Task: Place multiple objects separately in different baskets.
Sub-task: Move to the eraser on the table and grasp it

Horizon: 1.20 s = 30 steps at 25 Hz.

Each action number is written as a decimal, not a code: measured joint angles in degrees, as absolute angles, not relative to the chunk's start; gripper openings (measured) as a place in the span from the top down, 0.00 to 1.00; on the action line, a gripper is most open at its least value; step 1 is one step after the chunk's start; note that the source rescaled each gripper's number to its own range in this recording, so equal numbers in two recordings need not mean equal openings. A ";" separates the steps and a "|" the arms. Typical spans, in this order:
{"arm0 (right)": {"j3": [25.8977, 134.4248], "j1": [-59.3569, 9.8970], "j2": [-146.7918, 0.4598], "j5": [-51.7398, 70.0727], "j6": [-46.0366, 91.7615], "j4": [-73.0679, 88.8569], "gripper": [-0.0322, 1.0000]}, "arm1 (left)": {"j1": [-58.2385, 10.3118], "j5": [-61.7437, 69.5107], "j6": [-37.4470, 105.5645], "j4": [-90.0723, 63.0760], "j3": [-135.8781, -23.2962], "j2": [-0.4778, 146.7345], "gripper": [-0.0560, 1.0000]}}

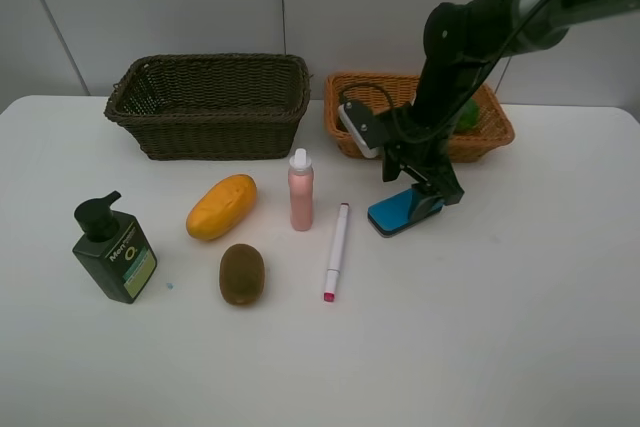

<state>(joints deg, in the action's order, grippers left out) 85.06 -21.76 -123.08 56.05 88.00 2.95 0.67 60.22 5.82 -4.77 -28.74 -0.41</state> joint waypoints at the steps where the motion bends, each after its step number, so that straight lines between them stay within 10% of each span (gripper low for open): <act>1: 85.06 -21.76 -123.31 56.05 88.00 2.95 0.17 | 0.67 60.22 5.82 -4.77 -28.74 -0.41 0.00; 30: 85.01 -21.76 -126.16 55.72 88.12 3.04 0.24 | 0.67 60.22 5.82 -4.77 -28.74 -0.41 0.00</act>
<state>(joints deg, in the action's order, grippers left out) 85.01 -21.76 -126.16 55.72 88.12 3.04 0.67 60.22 5.82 -4.77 -28.74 -0.41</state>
